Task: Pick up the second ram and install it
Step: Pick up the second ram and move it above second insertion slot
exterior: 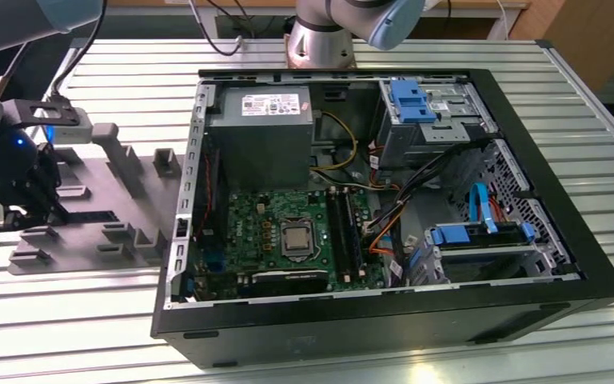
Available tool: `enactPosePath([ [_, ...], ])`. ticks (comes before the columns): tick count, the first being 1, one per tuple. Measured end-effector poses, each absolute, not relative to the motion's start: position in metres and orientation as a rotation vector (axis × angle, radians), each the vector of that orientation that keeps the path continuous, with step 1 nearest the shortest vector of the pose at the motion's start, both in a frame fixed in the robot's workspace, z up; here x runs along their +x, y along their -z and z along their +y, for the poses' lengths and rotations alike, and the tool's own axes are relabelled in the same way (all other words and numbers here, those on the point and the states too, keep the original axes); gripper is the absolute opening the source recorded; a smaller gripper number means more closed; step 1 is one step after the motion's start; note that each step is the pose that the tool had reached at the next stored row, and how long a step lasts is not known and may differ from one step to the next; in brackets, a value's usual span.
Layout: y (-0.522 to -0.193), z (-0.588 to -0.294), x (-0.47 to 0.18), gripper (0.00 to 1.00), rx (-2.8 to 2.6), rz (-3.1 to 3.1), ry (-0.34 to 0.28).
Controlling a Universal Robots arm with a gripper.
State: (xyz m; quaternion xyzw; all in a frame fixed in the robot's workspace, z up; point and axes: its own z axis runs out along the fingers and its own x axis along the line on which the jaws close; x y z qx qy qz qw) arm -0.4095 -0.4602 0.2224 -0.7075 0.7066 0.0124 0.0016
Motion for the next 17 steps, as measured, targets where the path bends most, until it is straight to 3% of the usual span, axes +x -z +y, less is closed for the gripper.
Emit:
enactPosePath([
  [17,-0.2272,-0.4602,-0.4095,0.14,-2.220,2.218,-0.039],
])
